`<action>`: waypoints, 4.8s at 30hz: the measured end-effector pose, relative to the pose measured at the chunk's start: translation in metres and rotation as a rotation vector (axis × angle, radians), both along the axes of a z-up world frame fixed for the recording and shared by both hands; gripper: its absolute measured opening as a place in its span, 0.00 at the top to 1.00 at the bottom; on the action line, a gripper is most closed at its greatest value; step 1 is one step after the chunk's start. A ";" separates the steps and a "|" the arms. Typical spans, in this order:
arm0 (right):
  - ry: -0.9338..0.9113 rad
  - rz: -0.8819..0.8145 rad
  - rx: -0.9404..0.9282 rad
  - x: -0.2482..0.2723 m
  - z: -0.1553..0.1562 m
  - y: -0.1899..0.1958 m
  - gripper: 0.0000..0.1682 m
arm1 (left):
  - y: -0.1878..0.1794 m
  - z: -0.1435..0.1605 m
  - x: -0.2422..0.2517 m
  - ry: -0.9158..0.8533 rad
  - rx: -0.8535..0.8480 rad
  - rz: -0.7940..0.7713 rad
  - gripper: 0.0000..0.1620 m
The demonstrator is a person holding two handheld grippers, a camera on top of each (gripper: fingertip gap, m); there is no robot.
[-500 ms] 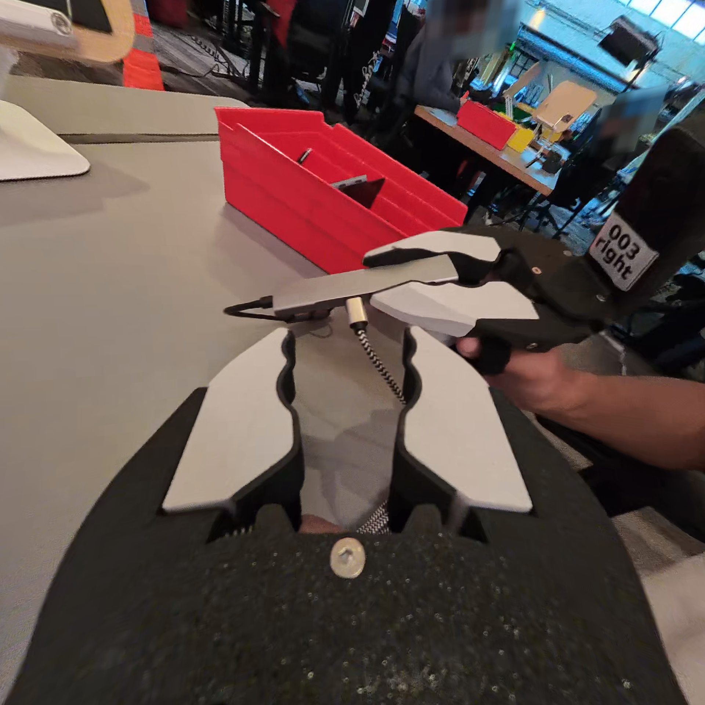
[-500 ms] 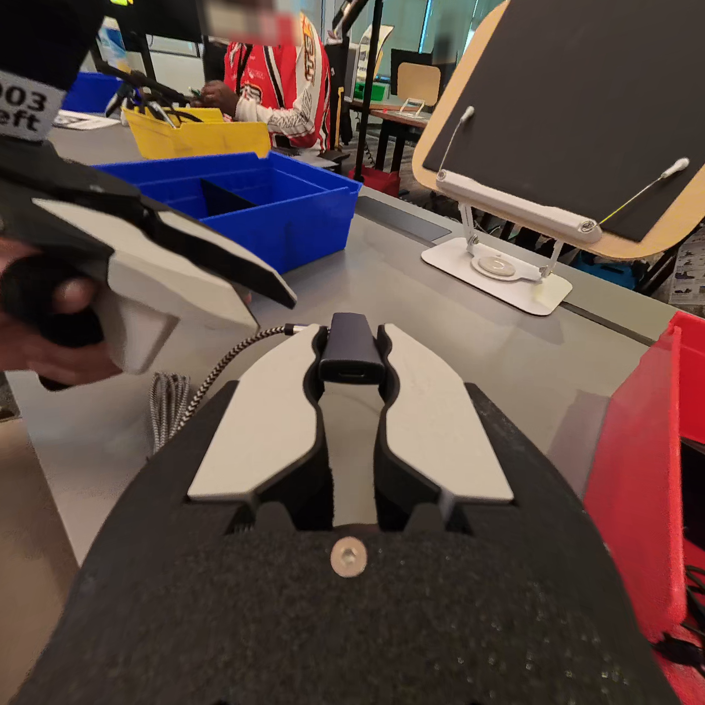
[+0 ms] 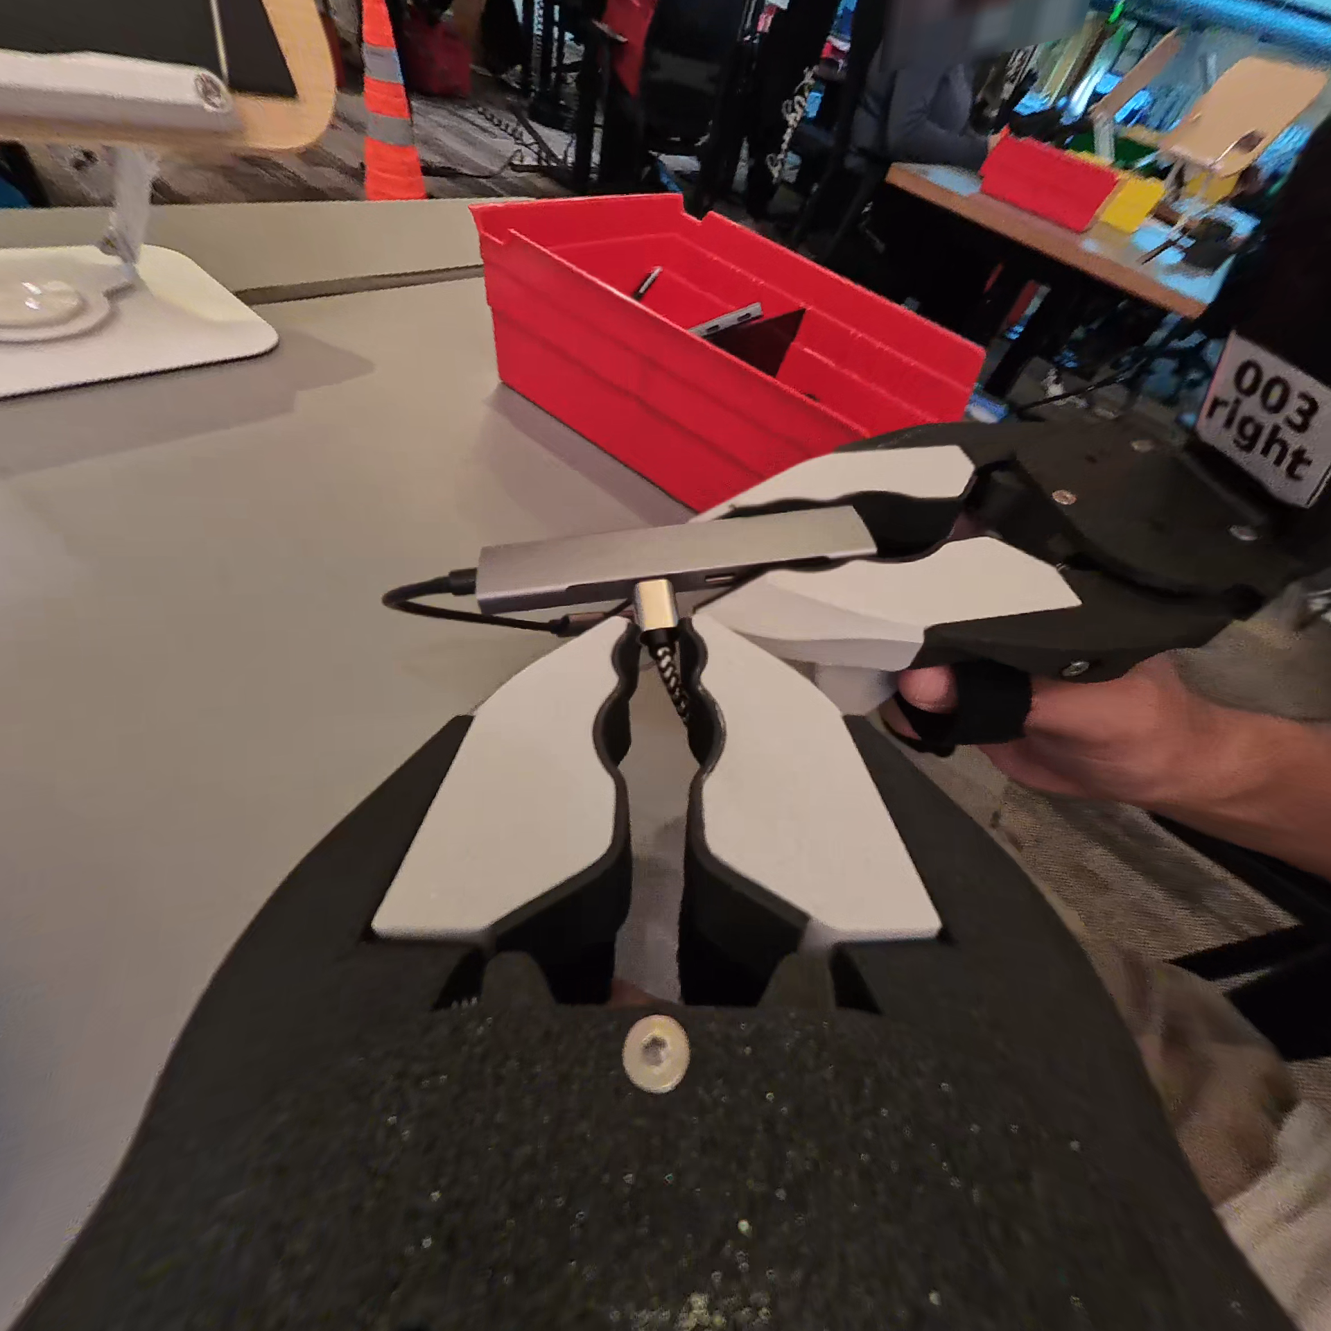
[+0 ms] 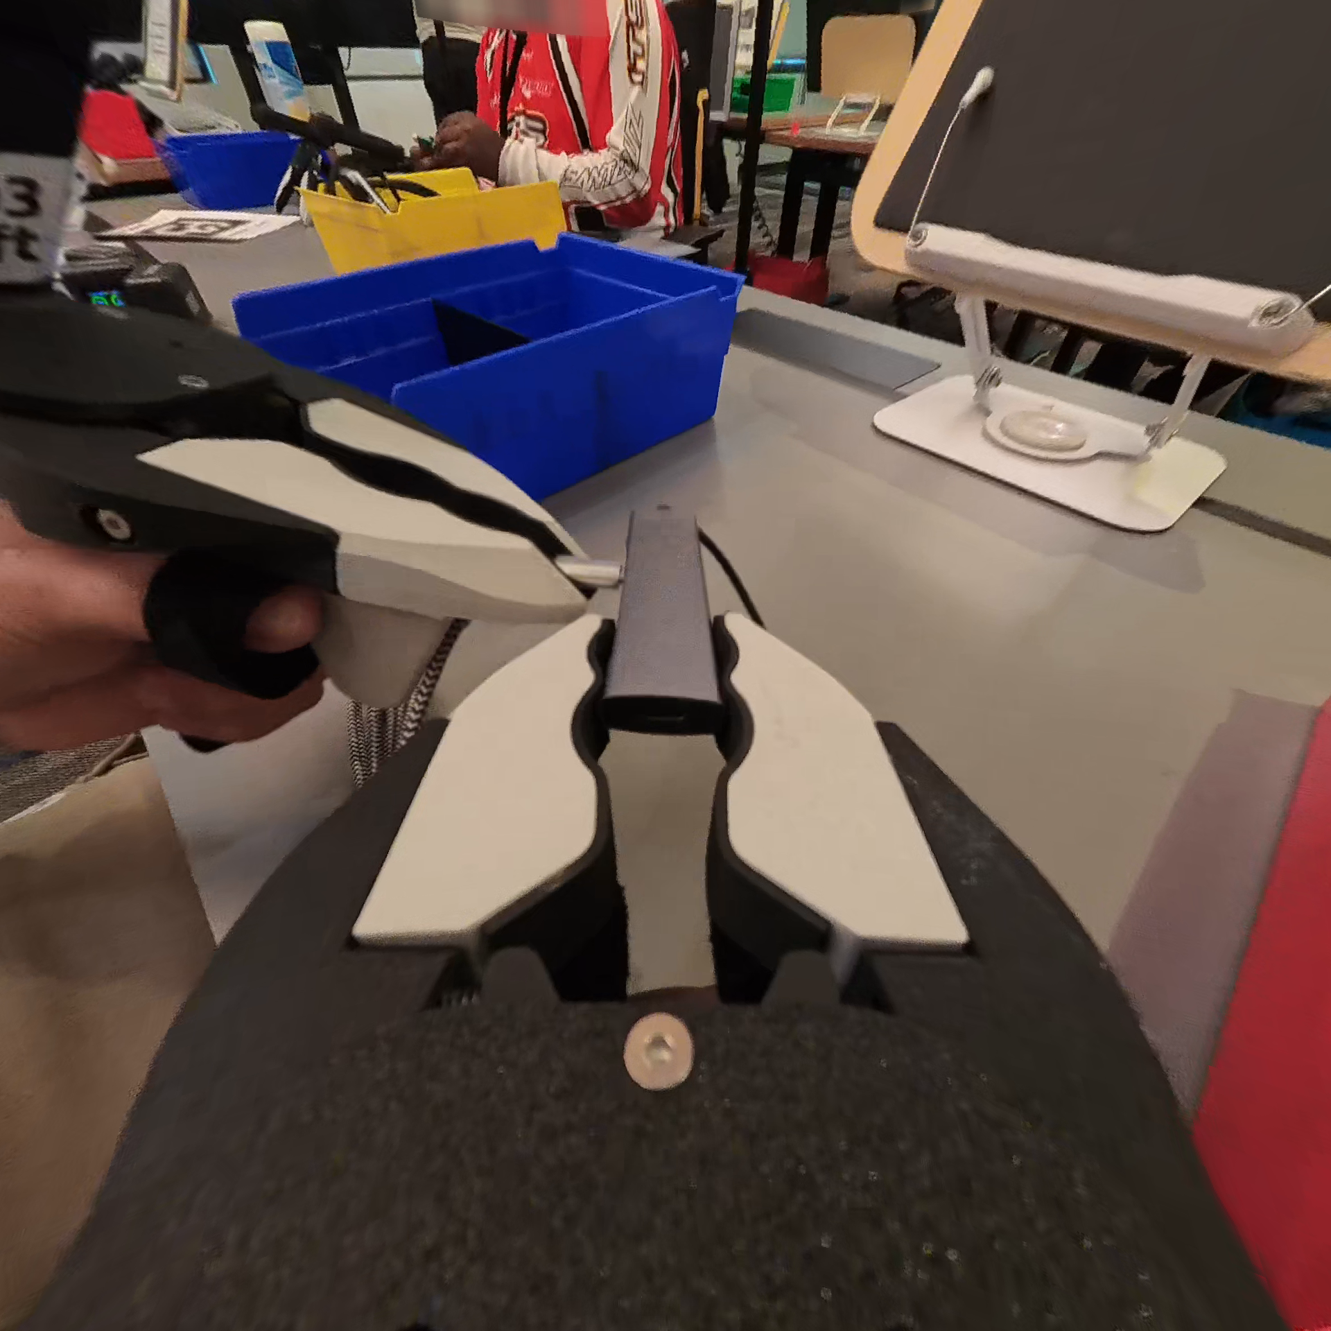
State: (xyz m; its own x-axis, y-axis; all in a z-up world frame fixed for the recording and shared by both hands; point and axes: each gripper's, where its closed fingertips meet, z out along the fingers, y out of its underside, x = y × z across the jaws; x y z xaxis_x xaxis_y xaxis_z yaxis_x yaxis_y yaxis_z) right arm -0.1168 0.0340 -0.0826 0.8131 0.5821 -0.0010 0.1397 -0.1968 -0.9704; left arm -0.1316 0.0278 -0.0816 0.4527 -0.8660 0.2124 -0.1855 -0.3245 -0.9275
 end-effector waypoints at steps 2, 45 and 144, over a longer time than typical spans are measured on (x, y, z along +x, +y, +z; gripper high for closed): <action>0.007 -0.006 0.011 0.000 0.000 0.000 0.85 | 0.000 -0.001 0.000 0.022 0.029 -0.006 0.94; -0.002 -0.209 0.292 0.109 0.138 0.025 0.85 | 0.000 -0.016 -0.038 0.088 0.106 0.085 0.98; -0.867 -0.051 -0.289 0.286 -0.008 -0.010 0.94 | -0.093 -0.022 -0.083 0.084 0.148 -0.114 0.81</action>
